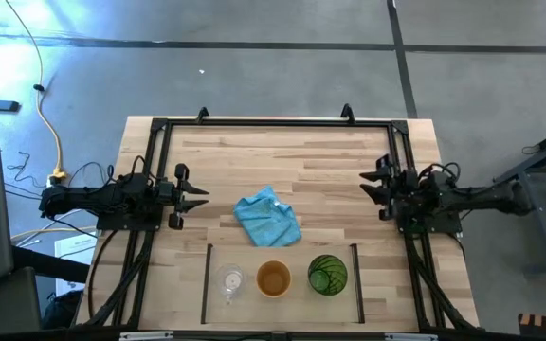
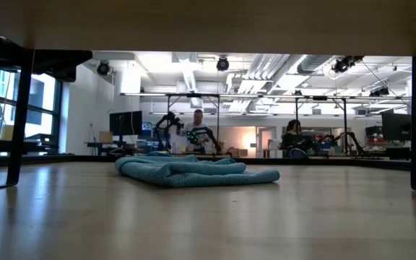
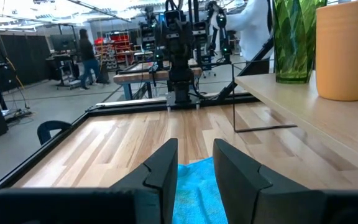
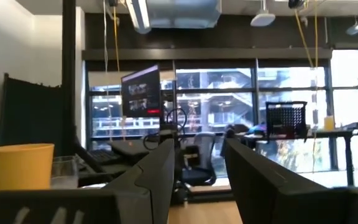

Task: Stack small to large cups/mugs on shelf
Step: Return to Home Position

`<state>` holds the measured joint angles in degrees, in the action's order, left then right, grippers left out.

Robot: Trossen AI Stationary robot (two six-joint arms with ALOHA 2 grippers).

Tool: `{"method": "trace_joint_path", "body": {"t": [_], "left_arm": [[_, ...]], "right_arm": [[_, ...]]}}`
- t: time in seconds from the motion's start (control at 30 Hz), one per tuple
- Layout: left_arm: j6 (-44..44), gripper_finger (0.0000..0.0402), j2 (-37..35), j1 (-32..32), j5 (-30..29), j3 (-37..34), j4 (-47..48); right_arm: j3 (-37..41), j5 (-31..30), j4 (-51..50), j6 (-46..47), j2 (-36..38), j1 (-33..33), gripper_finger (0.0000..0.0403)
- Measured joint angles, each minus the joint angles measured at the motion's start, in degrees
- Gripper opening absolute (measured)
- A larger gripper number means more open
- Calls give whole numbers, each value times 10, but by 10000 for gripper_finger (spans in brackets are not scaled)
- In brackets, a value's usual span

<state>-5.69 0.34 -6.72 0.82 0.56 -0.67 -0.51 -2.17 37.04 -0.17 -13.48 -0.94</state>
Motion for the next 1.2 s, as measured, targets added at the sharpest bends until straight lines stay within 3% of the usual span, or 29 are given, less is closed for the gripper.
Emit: {"method": "trace_joint_path", "body": {"t": [0.4, 0.7, 0.87, 1.2], "left_arm": [[0, 92, 0, 0, 0, 0, 0], [0, 92, 0, 0, 0, 0, 0], [0, 92, 0, 0, 0, 0, 0], [0, 92, 0, 0, 0, 0, 0]], "right_arm": [[0, -62, -69, -48, 52, 5, 135], [0, -67, -107, -68, 129, 5, 135], [0, -68, -118, -74, 133, 5, 135], [-30, 0, -243, -51, 134, 5, 135]]}}
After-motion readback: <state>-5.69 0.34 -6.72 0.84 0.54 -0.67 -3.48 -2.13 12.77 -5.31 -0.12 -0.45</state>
